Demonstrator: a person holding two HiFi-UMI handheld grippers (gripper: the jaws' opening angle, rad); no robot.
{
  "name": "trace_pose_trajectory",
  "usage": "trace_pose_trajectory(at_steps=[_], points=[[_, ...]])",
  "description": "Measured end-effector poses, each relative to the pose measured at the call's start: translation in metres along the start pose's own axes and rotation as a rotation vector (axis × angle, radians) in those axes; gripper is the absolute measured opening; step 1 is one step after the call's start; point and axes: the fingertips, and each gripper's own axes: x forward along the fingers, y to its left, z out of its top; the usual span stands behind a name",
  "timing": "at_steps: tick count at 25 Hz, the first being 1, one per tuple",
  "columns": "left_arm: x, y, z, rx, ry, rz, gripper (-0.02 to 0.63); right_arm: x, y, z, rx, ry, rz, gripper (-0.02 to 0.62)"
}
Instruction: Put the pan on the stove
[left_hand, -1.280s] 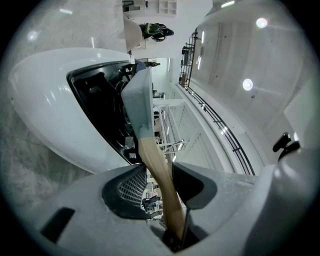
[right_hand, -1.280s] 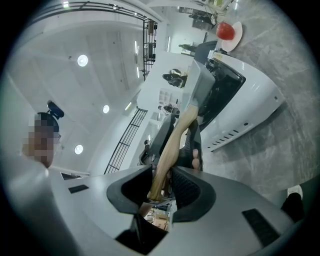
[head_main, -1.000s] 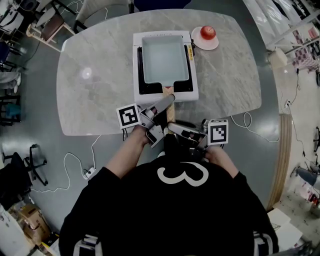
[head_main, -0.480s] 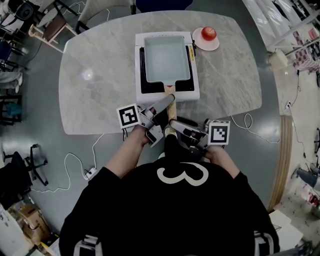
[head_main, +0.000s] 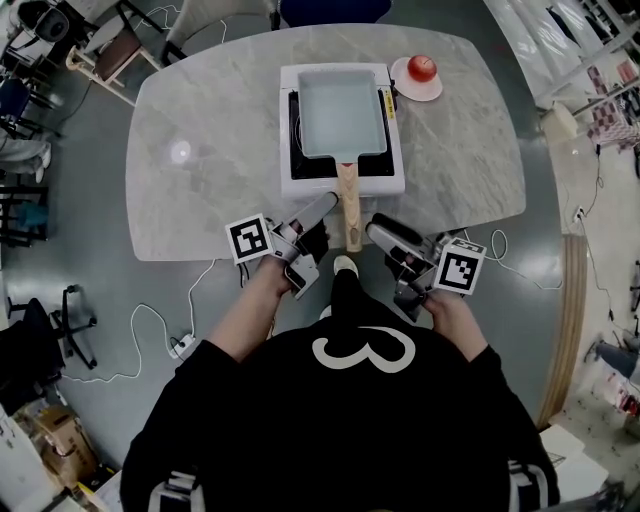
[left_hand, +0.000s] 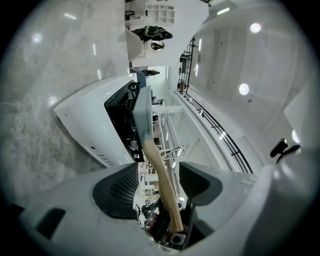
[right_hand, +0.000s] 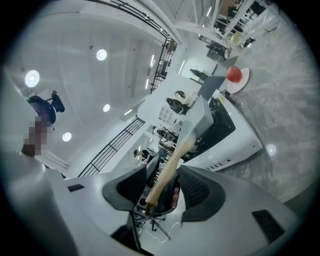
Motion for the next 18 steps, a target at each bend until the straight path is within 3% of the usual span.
trace_pose_trajectory(at_steps=[6, 8, 12, 18], points=[[-0.025, -0.018, -0.011, 0.100, -0.003, 0.049, 0.250, -0.015, 0.025, 0.001, -0.241, 0.004, -0.057, 0.148], [-0.036, -0.026, -0.012, 0.195, -0.001, 0.085, 0.246, -0.020, 0.040, 0.002, -0.295, -0.016, -0.051, 0.107], [-0.054, -0.039, -0.006, 0.436, 0.004, 0.185, 0.151, -0.026, 0.060, 0.003, -0.356, -0.039, -0.019, 0.048], [-0.070, -0.097, -0.037, 0.599, 0.087, 0.100, 0.054, -0.037, 0.100, -0.010, -0.445, -0.037, 0.019, 0.035]])
